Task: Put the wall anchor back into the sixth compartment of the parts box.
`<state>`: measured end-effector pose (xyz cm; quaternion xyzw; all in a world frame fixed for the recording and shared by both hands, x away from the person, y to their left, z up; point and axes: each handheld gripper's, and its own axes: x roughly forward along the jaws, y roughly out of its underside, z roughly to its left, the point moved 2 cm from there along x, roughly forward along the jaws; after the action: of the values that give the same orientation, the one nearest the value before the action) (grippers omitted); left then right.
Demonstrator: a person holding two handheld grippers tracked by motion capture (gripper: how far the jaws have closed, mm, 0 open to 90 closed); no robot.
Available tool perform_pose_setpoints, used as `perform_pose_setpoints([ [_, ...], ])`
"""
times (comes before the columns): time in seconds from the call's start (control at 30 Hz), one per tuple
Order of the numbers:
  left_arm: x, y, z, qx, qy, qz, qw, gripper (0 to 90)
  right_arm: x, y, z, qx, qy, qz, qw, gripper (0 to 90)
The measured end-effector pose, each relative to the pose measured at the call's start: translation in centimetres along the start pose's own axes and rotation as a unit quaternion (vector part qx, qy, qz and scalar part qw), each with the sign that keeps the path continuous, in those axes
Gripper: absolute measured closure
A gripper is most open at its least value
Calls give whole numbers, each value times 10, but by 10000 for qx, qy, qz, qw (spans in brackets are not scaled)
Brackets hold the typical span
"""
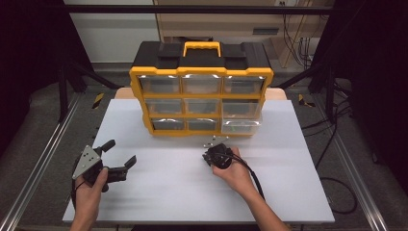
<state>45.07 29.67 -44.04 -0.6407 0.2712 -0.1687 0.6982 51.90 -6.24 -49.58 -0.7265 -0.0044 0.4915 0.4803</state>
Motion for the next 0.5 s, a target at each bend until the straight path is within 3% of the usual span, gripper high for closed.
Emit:
perform_pose_setpoints([
  [0.23,0,0,0,0,-1,-1,10000,15,2,1,3,-79,-16,84,9999,850],
  [0.5,-1,0,1,-8,-6,-12,10000,15,-8,-4,7,-20,-118,-234,9997,851],
])
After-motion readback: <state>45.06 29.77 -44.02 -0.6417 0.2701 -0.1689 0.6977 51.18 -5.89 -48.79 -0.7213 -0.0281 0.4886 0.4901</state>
